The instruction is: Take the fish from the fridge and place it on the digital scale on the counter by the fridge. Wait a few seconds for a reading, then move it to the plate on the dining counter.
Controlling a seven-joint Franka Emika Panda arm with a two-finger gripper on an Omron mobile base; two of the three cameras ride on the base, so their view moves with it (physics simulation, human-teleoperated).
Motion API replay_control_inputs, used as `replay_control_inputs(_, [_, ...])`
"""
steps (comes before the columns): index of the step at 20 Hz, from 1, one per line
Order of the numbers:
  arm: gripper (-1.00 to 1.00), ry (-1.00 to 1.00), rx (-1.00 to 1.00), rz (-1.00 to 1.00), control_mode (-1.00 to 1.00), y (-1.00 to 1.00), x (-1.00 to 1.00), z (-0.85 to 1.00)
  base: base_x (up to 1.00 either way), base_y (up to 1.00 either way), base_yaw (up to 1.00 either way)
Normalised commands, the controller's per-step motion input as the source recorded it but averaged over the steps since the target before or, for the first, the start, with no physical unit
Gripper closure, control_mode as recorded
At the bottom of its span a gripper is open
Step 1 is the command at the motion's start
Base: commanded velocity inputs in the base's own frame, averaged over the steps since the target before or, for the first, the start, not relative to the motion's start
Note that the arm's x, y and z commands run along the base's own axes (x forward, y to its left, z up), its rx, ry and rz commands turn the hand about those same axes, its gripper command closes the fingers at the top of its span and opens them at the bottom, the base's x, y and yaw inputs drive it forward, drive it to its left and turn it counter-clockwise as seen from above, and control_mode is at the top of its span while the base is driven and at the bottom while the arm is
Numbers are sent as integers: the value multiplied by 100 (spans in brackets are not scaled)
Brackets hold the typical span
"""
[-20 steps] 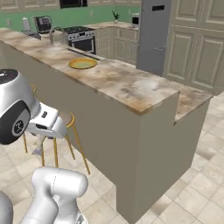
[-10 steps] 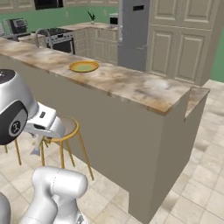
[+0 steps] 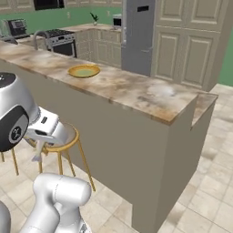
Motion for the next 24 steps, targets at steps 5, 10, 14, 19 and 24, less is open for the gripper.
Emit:
replay_control_inputs(5, [100, 0, 0, 0, 100, 0, 0, 0, 33, 3, 17])
replay_control_inputs(10, [100, 0, 0, 0, 100, 0, 0, 0, 21, 4, 22])
replay_control_inputs(14, [100, 0, 0, 0, 100, 0, 0, 0, -4, 60, 24])
replay_control_inputs(19, [100, 0, 0, 0, 100, 0, 0, 0, 21, 58, 11])
replay_control_inputs(24, [100, 0, 0, 0, 100, 0, 0, 0, 28, 70, -7])
